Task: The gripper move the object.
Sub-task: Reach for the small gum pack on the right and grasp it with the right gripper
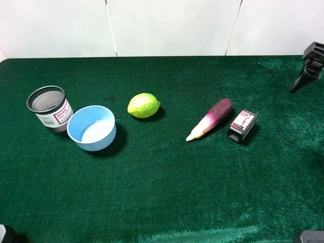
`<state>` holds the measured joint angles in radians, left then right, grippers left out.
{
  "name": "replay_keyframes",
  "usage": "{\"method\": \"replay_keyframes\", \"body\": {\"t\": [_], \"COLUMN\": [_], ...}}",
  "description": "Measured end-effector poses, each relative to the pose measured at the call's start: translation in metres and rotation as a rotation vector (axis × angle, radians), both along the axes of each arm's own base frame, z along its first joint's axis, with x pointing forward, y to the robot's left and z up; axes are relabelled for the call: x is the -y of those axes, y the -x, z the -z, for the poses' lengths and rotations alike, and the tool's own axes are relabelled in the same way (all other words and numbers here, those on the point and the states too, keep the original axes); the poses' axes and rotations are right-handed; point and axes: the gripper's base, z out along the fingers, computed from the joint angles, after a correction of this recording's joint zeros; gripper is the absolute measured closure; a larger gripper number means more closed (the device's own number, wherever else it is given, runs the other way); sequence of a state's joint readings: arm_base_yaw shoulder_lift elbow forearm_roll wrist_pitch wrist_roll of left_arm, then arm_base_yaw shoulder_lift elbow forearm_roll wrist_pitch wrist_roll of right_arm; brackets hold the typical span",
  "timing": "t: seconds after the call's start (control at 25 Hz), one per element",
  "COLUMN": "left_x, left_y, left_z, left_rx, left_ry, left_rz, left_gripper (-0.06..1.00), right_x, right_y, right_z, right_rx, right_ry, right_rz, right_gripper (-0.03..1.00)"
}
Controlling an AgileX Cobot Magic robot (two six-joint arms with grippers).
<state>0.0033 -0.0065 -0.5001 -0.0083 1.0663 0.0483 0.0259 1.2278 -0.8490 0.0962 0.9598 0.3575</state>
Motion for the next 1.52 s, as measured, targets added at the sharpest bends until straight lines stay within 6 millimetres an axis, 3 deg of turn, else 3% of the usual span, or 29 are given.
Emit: {"method": "replay_keyframes", "body": {"t": [0.36,0.72,1.52], "left_x": [0.0,0.0,0.0], "left_y": [0.0,0.0,0.0], "left_z": [0.0,0.0,0.0], "left_rx": [0.0,0.0,0.0], "left_ry": [-0.002,-0.002,-0.002], "left_rz": [-0.001,-0.001,-0.001], "left_gripper": [-0.05,-0.05,-0.05], "right_x": [-0.008,-0.049,-0.065], "right_y": [-0.015,-0.045,-0.08], "right_z": [0.015,0.019,0.096], "right_rx": [-0.048,-0.072,-0.217], "right_ry": [-0.03,-0.01,-0.002], "right_rz": [0.003,-0.028,0.012], "right_gripper": [0.27,0.27,0.27]}}
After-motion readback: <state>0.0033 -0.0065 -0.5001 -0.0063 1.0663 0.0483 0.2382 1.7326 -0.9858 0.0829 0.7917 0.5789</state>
